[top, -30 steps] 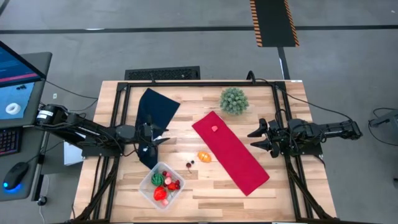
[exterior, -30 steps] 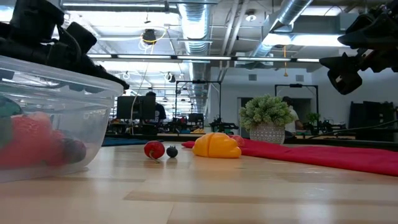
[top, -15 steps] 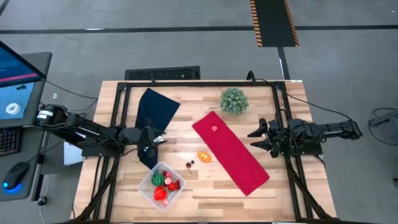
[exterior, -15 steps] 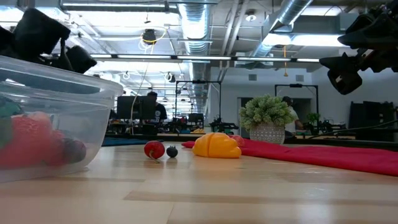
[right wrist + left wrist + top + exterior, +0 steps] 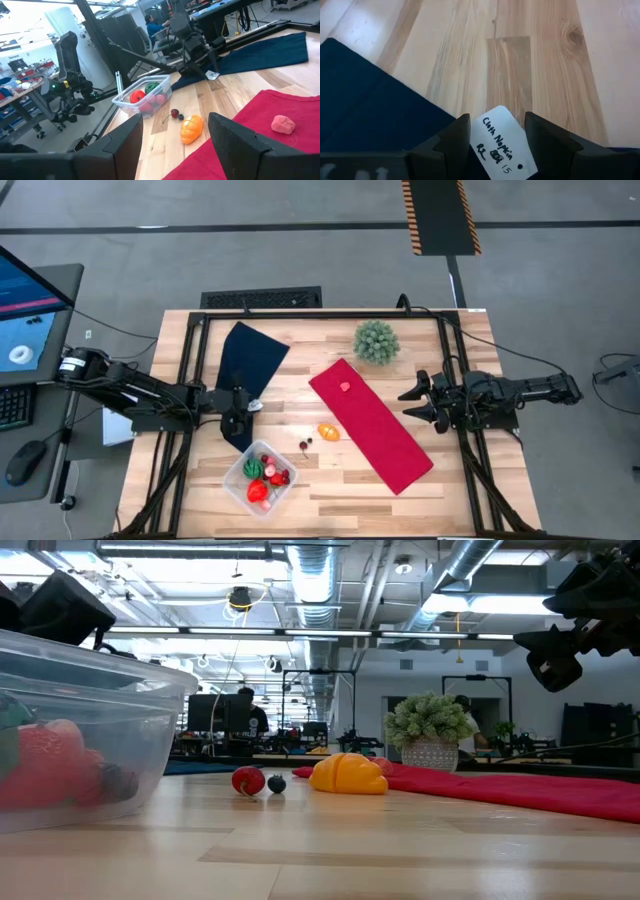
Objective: Pick and placing Produce into tupperware
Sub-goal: Put the croissant into the transparent bin
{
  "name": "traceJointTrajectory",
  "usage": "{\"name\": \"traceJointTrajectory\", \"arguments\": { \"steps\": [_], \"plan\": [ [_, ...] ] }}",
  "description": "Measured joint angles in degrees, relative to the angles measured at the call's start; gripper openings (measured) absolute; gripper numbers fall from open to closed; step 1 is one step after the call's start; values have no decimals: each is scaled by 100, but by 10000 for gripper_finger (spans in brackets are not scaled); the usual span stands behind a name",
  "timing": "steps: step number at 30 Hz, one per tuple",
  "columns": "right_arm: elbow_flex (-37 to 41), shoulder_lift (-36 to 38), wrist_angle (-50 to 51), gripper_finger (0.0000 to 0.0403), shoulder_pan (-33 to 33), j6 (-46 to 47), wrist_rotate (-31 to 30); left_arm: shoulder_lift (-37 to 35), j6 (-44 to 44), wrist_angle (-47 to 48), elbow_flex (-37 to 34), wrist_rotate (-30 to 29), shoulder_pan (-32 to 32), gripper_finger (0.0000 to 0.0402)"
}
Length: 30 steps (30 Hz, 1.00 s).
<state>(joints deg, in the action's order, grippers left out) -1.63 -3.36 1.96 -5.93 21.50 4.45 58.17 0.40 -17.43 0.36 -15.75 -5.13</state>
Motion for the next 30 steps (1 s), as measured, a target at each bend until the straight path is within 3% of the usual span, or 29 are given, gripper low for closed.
{"name": "traceJointTrajectory", "arguments": {
  "steps": [6, 10, 19, 24, 30],
  "plan": [
    [-2, 5, -773, 249, 4, -445, -439, -2, -8, 51, 0, -2, 0, 180],
    [-2, 0, -1255, 249, 2, 19, -449, -2, -9, 58, 0, -2, 0, 180],
    [0, -7, -1082, 249, -7, 370, -631, -2, -9, 70, 0, -2, 0, 180],
    [-6, -4, -1530, 249, 68, 764, -1181, -2, -7, 75, 0, -2, 0, 180],
    [-170, -304, -1086, 249, -99, 512, -1202, -2, -7, 79, 0, -2, 0, 181]
  ]
}}
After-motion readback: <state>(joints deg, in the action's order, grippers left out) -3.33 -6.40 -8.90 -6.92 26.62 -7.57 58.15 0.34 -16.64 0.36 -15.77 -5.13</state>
